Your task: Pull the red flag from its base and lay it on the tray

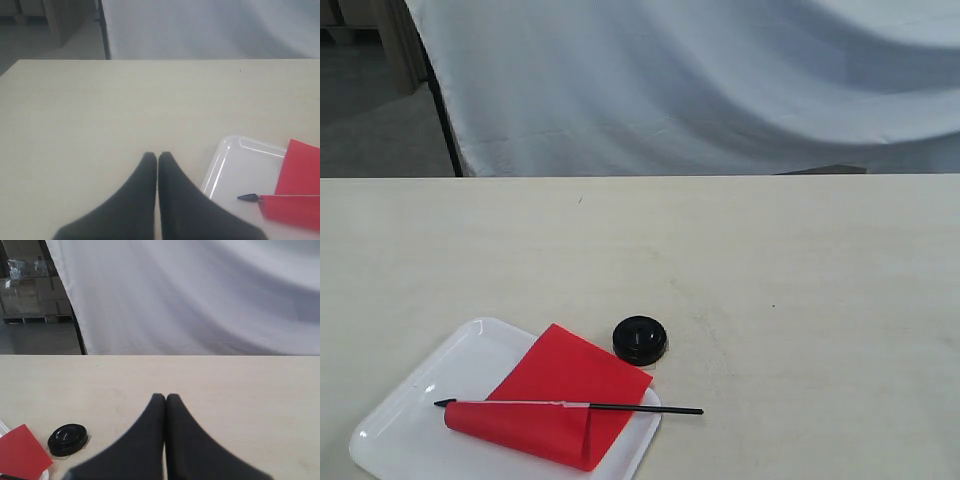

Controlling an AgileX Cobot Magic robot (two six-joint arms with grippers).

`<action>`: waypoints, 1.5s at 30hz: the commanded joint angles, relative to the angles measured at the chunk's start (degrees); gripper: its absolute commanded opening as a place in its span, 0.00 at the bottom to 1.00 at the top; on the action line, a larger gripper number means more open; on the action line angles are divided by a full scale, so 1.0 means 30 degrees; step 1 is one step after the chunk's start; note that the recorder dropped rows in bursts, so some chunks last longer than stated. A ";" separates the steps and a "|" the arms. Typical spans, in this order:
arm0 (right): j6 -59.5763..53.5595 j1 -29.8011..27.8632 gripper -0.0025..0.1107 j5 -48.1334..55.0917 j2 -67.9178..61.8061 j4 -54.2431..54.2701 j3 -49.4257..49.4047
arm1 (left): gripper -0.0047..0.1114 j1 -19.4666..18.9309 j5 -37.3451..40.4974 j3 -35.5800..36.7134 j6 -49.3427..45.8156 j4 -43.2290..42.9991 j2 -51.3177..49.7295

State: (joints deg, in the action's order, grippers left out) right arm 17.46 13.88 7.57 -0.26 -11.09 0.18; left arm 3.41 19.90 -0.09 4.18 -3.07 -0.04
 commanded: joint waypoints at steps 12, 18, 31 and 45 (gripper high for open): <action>-0.0256 -0.0086 0.02 0.0738 0.0088 0.0179 -0.0059 | 0.05 0.0044 -0.0075 0.0031 0.0054 0.0095 0.0013; -0.0256 -0.0086 0.02 0.0738 0.0088 0.0179 -0.0059 | 0.05 0.0044 -0.0075 0.0031 0.0054 0.0095 0.0013; -0.0256 -0.0086 0.02 0.0738 0.0088 0.0179 -0.0059 | 0.05 0.0044 -0.0075 0.0031 0.0054 0.0095 0.0013; -0.0256 -0.0086 0.02 0.0738 0.0088 0.0179 -0.0059 | 0.05 0.0044 -0.0075 0.0031 0.0054 0.0095 0.0013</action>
State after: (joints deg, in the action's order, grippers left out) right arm 17.02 13.88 9.68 -0.26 -10.40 0.18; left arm 3.41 19.90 -0.09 4.18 -3.07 -0.04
